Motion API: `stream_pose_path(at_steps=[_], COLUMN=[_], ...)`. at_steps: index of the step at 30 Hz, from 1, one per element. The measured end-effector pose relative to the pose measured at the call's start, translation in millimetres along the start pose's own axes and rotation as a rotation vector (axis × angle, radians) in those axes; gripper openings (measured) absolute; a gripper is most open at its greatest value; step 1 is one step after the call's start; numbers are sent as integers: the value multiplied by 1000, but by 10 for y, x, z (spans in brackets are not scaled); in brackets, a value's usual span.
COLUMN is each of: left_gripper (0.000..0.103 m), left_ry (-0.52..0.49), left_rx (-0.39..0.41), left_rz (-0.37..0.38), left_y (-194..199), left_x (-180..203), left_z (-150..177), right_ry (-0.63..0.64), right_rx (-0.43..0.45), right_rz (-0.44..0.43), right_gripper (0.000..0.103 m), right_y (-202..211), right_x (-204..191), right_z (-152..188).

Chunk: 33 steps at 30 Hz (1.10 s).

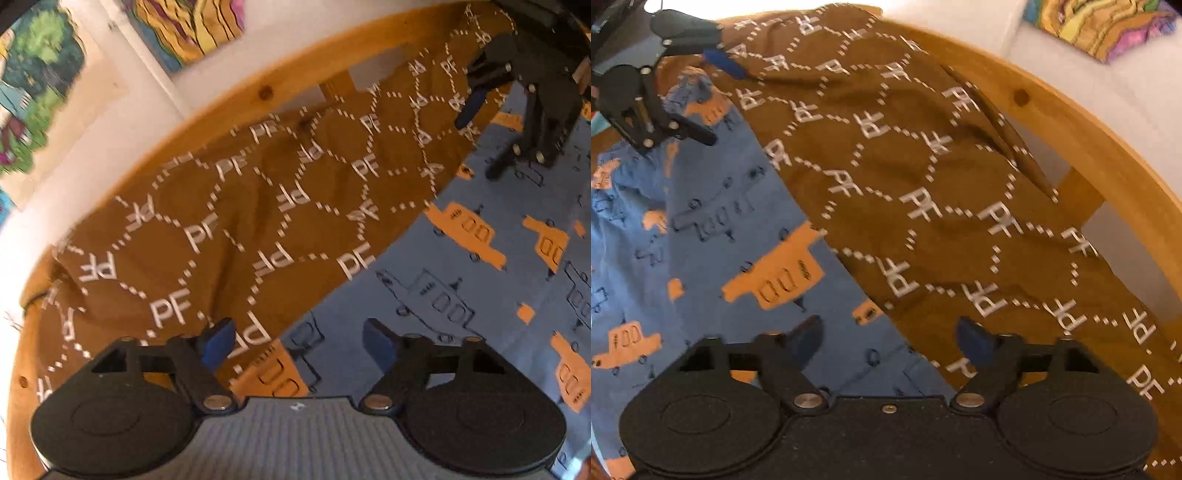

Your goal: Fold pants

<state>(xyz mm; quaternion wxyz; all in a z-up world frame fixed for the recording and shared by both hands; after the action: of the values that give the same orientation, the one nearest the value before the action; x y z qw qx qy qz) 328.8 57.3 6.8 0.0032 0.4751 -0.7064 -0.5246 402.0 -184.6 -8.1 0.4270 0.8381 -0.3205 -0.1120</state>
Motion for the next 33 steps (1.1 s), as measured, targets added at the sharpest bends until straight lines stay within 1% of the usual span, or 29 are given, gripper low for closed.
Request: stream_pose_path(at_steps=[1,3,4,6,7,9,10,12,13,15,17,19,20,21,24,27,31,32,33], left_gripper=[70,59,56,43,39,29,25,10,7,3,1,1,1,1,1,1,1,1,1], left_ry=[-9,-4,15,60,81,89,82,64,62,68,64,65,62,59,54,84,95,93,93], left_rx=[-11,-28,-36,-53,-64,-78,-82,-85,-82,-74,-75,-68,-60,-50,-18,-7,-23,-25,-25], left_rz=[11,32,44,71,84,103,106,96,78,54,19,-11,-32,-48,-104,-149,-173,-182,-191], left_y=[-16,-52,-70,-108,-125,-129,-134,-142,-137,-132,-129,-101,-69,-37,77,120,112,107,99], left_x=[-7,-40,-65,-116,-132,-140,-130,-105,-91,-56,-19,1,9,14,23,0,-18,-25,-33], left_z=[-4,-39,-64,-105,-124,-153,-158,-166,-169,-175,-193,-225,-248,-269,-331,-373,-406,-408,-405], right_ry=[-10,-37,-59,-97,-122,-138,-135,-124,-127,-146,-189,-215,-213,-207,-165,-142,-122,-128,-122], right_rx=[-1,6,6,1,-7,-22,-30,-48,-57,-67,-64,-58,-54,-49,-44,-38,-8,-33,-23], right_rz=[0,-7,-5,-4,-8,-22,-23,-20,-17,-11,-11,-8,-4,-2,20,45,72,81,91], right_gripper=[74,74,74,73,73,66,66,66,66,66,65,57,47,31,9,3,2,2,2], right_y=[14,35,31,0,-24,-50,-56,-39,-32,-25,-23,-22,-11,16,92,146,209,217,222], right_x=[28,62,90,114,134,125,120,119,129,156,187,183,168,143,68,44,19,14,20], right_z=[5,6,11,13,24,36,45,76,97,139,183,217,222,222,236,254,221,227,207])
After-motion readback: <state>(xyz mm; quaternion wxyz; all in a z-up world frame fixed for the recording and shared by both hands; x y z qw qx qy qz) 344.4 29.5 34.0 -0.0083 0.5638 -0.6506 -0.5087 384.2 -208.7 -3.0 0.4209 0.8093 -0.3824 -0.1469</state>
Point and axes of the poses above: each gripper's, at about its wrist camera, not at the fingertips, and y roughly against the way its jaws point, x to its right, z to its underside, the point moved 6 cm from there along -y, roughly the way its jaws point, and after that the axes turned 8 degrees about -y, right-handed, at the moved point
